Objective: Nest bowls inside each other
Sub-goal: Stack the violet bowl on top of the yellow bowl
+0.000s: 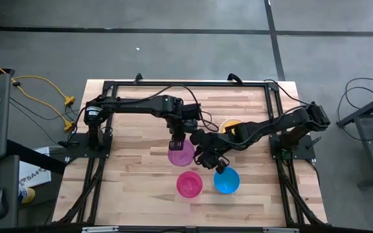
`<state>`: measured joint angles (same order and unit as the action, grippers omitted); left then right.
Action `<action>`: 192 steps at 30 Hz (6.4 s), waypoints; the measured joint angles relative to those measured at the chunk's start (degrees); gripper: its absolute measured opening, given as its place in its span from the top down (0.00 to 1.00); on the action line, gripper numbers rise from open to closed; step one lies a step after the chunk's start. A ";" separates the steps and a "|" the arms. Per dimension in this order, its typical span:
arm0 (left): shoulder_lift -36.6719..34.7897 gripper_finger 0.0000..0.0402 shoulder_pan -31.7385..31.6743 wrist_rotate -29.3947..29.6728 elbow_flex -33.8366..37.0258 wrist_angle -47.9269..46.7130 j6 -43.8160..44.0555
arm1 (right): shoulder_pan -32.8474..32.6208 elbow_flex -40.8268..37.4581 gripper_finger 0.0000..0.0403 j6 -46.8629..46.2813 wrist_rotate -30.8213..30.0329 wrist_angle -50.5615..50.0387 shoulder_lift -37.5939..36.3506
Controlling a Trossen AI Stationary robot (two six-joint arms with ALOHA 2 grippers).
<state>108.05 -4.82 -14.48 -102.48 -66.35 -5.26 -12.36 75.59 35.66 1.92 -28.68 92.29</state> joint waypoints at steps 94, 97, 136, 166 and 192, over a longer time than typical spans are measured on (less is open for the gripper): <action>0.92 1.00 -7.58 7.55 0.02 -8.23 63.67 | -1.06 -0.07 0.77 -16.17 -24.70 -0.12 5.01; 0.92 1.00 -7.58 7.50 0.02 -7.47 65.51 | -1.38 -0.07 0.77 -16.76 -26.35 0.12 5.01; 0.96 1.00 -7.21 8.26 0.00 -0.89 65.92 | -2.67 -0.46 0.77 -24.90 -32.15 -0.14 11.69; 0.96 1.00 1.28 9.57 0.00 -8.32 45.35 | -13.31 0.66 0.77 -22.28 -36.74 -6.59 6.73; 0.70 1.00 6.69 9.09 0.00 -1.44 27.88 | -14.64 0.68 0.77 -17.39 -27.11 -3.62 5.42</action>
<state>108.75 1.87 -5.39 -102.48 -67.79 22.62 -27.01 76.27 18.27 -25.20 -32.30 97.71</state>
